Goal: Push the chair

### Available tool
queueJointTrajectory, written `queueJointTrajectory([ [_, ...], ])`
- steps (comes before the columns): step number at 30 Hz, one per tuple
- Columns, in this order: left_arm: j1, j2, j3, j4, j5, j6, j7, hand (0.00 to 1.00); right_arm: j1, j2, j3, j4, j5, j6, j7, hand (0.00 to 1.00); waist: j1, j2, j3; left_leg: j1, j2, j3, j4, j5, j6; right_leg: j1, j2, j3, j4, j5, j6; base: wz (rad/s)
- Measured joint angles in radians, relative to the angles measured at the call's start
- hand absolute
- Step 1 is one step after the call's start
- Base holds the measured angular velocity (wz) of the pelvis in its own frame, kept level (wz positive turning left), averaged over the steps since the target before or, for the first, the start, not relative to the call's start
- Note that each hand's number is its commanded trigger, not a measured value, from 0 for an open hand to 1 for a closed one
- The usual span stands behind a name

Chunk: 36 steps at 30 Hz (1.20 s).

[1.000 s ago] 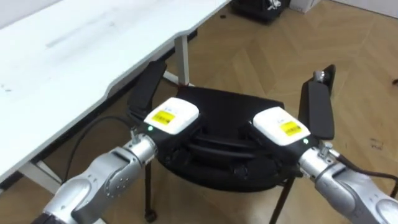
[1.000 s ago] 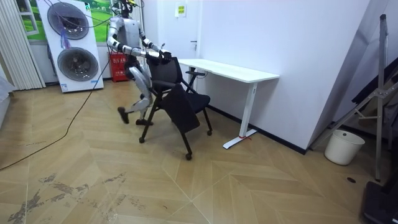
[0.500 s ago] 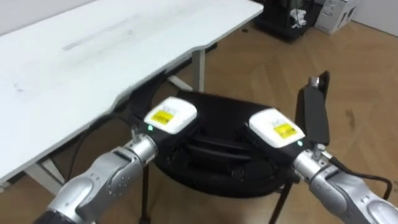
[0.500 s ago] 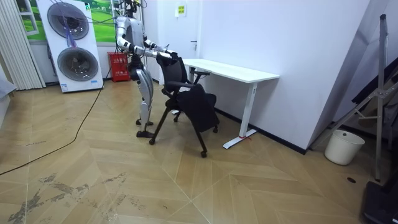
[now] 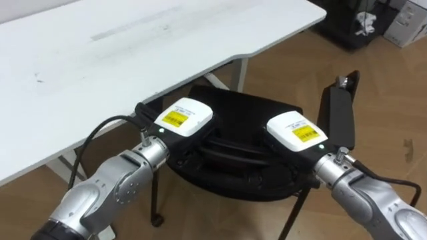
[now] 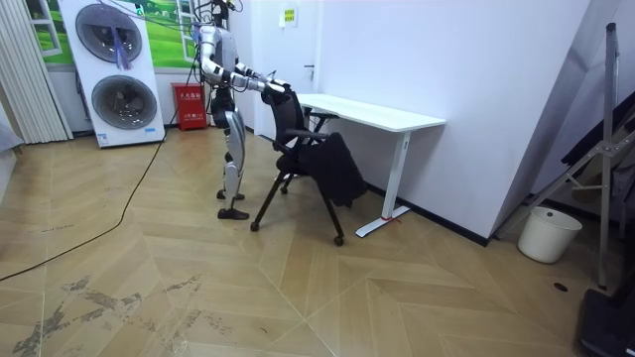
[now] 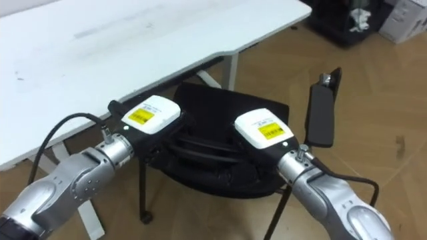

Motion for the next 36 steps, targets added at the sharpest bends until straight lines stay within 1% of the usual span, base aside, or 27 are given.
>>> queueJointTrajectory([
  [1,-0.001,-0.004,0.001,0.000,0.009,0.000,-0.004,1.00,0.000,0.001,0.000,-0.001,0.000,0.000,0.004,1.00,-0.005,-0.001,-0.0003,-0.004,0.005,0.007,0.000,0.001,-0.002,0.012,-0.002,-0.026,-0.010,-0.002,-0.002,0.95],
  [2,-0.007,-0.008,0.002,0.000,0.019,0.001,-0.010,1.00,0.000,0.000,0.000,-0.005,0.000,0.000,0.011,1.00,-0.017,-0.005,0.0006,-0.016,0.024,0.075,-0.001,0.004,-0.007,0.033,-0.011,-0.080,-0.023,-0.005,-0.007,1.23],
  [3,-0.011,-0.014,0.002,0.000,0.025,0.002,-0.018,1.00,0.000,0.005,0.000,-0.004,0.000,-0.003,0.019,1.00,-0.039,-0.018,0.0002,-0.034,0.056,0.190,0.008,0.019,-0.015,0.059,-0.013,-0.135,-0.044,-0.007,-0.011,1.33],
  [4,-0.013,-0.016,0.002,0.000,0.030,0.002,-0.022,1.00,0.002,0.008,0.000,-0.003,-0.001,-0.003,0.020,1.00,-0.048,-0.024,-0.0019,-0.045,0.070,0.242,0.014,0.027,-0.017,0.069,-0.013,-0.159,-0.052,-0.008,-0.012,1.34],
  [5,-0.013,-0.020,0.002,-0.001,0.034,-0.002,-0.025,1.00,0.004,0.003,-0.002,-0.004,-0.003,-0.008,0.026,1.00,-0.060,-0.031,-0.0024,-0.068,0.093,0.310,0.035,0.035,-0.020,0.084,-0.009,-0.199,-0.069,-0.011,-0.016,1.09],
  [6,-0.013,-0.026,0.002,-0.001,0.036,-0.007,-0.025,1.00,0.005,-0.011,-0.009,-0.009,-0.003,-0.010,0.031,1.00,-0.061,-0.032,-0.0030,-0.092,0.100,0.323,0.059,0.039,-0.023,0.094,-0.005,-0.234,-0.083,-0.017,-0.024,0.94],
  [7,-0.013,-0.033,0.001,0.003,0.039,-0.006,-0.025,1.00,0.005,-0.020,-0.010,-0.010,-0.003,-0.010,0.034,1.00,-0.063,-0.032,-0.0029,-0.101,0.101,0.323,0.065,0.045,-0.023,0.098,-0.004,-0.250,-0.088,-0.018,-0.025,0.79],
  [8,-0.014,-0.049,0.002,0.006,0.049,-0.001,-0.023,1.00,0.004,-0.030,-0.013,-0.012,-0.002,-0.011,0.037,1.00,-0.069,-0.032,-0.0030,-0.107,0.103,0.332,0.063,0.057,-0.025,0.108,-0.001,-0.278,-0.097,-0.020,-0.029,0.68],
  [9,-0.017,-0.059,0.002,0.009,0.050,0.001,-0.024,1.00,0.004,-0.035,-0.015,-0.019,-0.002,-0.010,0.043,1.00,-0.068,-0.030,-0.0035,-0.116,0.108,0.334,0.062,0.065,-0.028,0.109,0.001,-0.301,-0.098,-0.024,-0.036,0.60],
  [11,-0.017,-0.052,0.002,0.009,0.050,-0.002,-0.024,1.00,0.011,-0.039,-0.015,-0.033,-0.002,-0.011,0.048,1.00,-0.069,-0.029,-0.0036,-0.121,0.110,0.338,0.052,0.085,-0.033,0.110,0.002,-0.325,-0.098,-0.028,-0.044,0.33],
  [12,-0.016,-0.052,0.002,0.009,0.050,-0.004,-0.024,1.00,0.011,-0.042,-0.014,-0.037,-0.002,-0.013,0.053,1.00,-0.069,-0.027,-0.0038,-0.121,0.110,0.338,0.047,0.090,-0.035,0.111,0.003,-0.333,-0.097,-0.029,-0.047,0.32],
  [14,-0.010,-0.057,0.001,0.009,0.050,-0.009,-0.023,1.00,0.018,-0.062,-0.014,-0.056,-0.002,-0.021,0.064,1.00,-0.069,-0.022,-0.0032,-0.110,0.108,0.338,0.018,0.116,-0.040,0.120,0.004,-0.356,-0.099,-0.032,-0.051,0.28],
  [15,-0.007,-0.060,0.001,0.009,0.050,-0.011,-0.023,1.00,0.019,-0.068,-0.014,-0.056,-0.002,-0.026,0.064,1.00,-0.068,-0.020,-0.0033,-0.107,0.108,0.339,0.013,0.120,-0.042,0.122,0.004,-0.360,-0.100,-0.032,-0.052,0.18],
  [16,-0.001,-0.067,0.001,0.009,0.050,-0.011,-0.021,1.00,0.019,-0.072,-0.014,-0.058,-0.002,-0.027,0.064,1.00,-0.067,-0.013,-0.0039,-0.102,0.108,0.346,-0.004,0.131,-0.042,0.123,0.004,-0.372,-0.103,-0.032,-0.055,0.15],
  [17,-0.001,-0.070,0.002,0.009,0.050,-0.010,-0.021,1.00,0.019,-0.079,-0.015,-0.064,-0.002,-0.026,0.064,1.00,-0.066,-0.006,-0.0045,-0.100,0.106,0.354,-0.017,0.144,-0.040,0.123,0.003,-0.379,-0.111,-0.029,-0.061,0.18],
  [18,0.001,-0.071,0.001,0.009,0.050,-0.010,-0.021,1.00,0.019,-0.088,-0.015,-0.069,-0.002,-0.027,0.065,1.00,-0.062,-0.002,-0.0045,-0.095,0.103,0.359,-0.031,0.158,-0.039,0.123,0.001,-0.384,-0.112,-0.028,-0.062,0.16],
  [20,0.007,-0.074,0.004,0.009,0.050,-0.010,-0.021,1.00,0.019,-0.092,-0.015,-0.073,-0.004,-0.029,0.073,1.00,-0.057,0.000,-0.0057,-0.088,0.098,0.363,-0.045,0.169,-0.038,0.124,-0.002,-0.400,-0.112,-0.029,-0.064,0.17],
  [22,0.007,-0.081,0.005,0.010,0.050,-0.009,-0.024,1.00,0.019,-0.090,-0.014,-0.073,-0.006,-0.025,0.073,1.00,-0.053,0.001,-0.0060,-0.086,0.097,0.388,-0.045,0.172,-0.032,0.127,-0.004,-0.409,-0.111,-0.029,-0.064,0.15],
  [23,0.007,-0.082,0.005,0.016,0.050,-0.009,-0.024,1.00,0.019,-0.090,-0.014,-0.070,-0.006,-0.025,0.073,1.00,-0.048,0.002,-0.0053,-0.086,0.096,0.407,-0.047,0.175,-0.028,0.132,-0.009,-0.414,-0.108,-0.029,-0.064,0.11],
  [24,0.007,-0.086,0.005,0.022,0.050,-0.009,-0.024,1.00,0.019,-0.089,-0.014,-0.065,-0.006,-0.024,0.073,1.00,-0.042,0.002,-0.0053,-0.084,0.094,0.414,-0.046,0.175,-0.026,0.136,-0.013,-0.419,-0.105,-0.031,-0.061,0.11],
  [25,0.007,-0.087,0.005,0.022,0.050,-0.008,-0.024,1.00,0.019,-0.088,-0.013,-0.065,-0.006,-0.024,0.073,1.00,-0.040,0.002,-0.0053,-0.084,0.093,0.414,-0.046,0.175,-0.024,0.136,-0.015,-0.420,-0.101,-0.032,-0.059,0.15],
  [27,0.007,-0.092,0.004,0.031,0.050,-0.009,-0.023,1.00,0.019,-0.086,-0.005,-0.065,-0.006,-0.013,0.073,1.00,-0.038,0.002,-0.0051,-0.084,0.083,0.415,-0.046,0.178,-0.013,0.139,-0.030,-0.436,-0.084,-0.039,-0.049,0.24],
  [30,0.007,-0.092,0.004,0.037,0.051,-0.008,-0.023,1.00,0.020,-0.086,-0.002,-0.065,-0.015,-0.010,0.073,1.00,-0.039,0.001,-0.0046,-0.088,0.069,0.412,-0.050,0.182,-0.001,0.140,-0.045,-0.441,-0.060,-0.050,-0.035,0.29],
  [31,0.007,-0.094,0.004,0.039,0.060,-0.008,-0.023,1.00,0.022,-0.086,-0.001,-0.065,-0.017,-0.007,0.073,1.00,-0.037,0.002,-0.0043,-0.090,0.061,0.400,-0.051,0.182,0.003,0.142,-0.044,-0.439,-0.056,-0.053,-0.031,0.32],
  [33,0.006,-0.093,0.005,0.039,0.062,-0.009,-0.023,1.00,0.023,-0.082,-0.001,-0.065,-0.017,-0.006,0.073,1.00,-0.032,0.001,-0.0039,-0.101,0.049,0.376,-0.055,0.189,0.014,0.143,-0.045,-0.440,-0.057,-0.052,-0.029,0.40],
  [36,0.006,-0.097,0.006,0.039,0.062,-0.010,-0.023,1.00,0.023,-0.080,-0.001,-0.065,-0.017,-0.005,0.073,1.00,-0.026,0.003,-0.0050,-0.115,0.038,0.348,-0.059,0.199,0.023,0.144,-0.045,-0.439,-0.063,-0.049,-0.024,0.35],
])
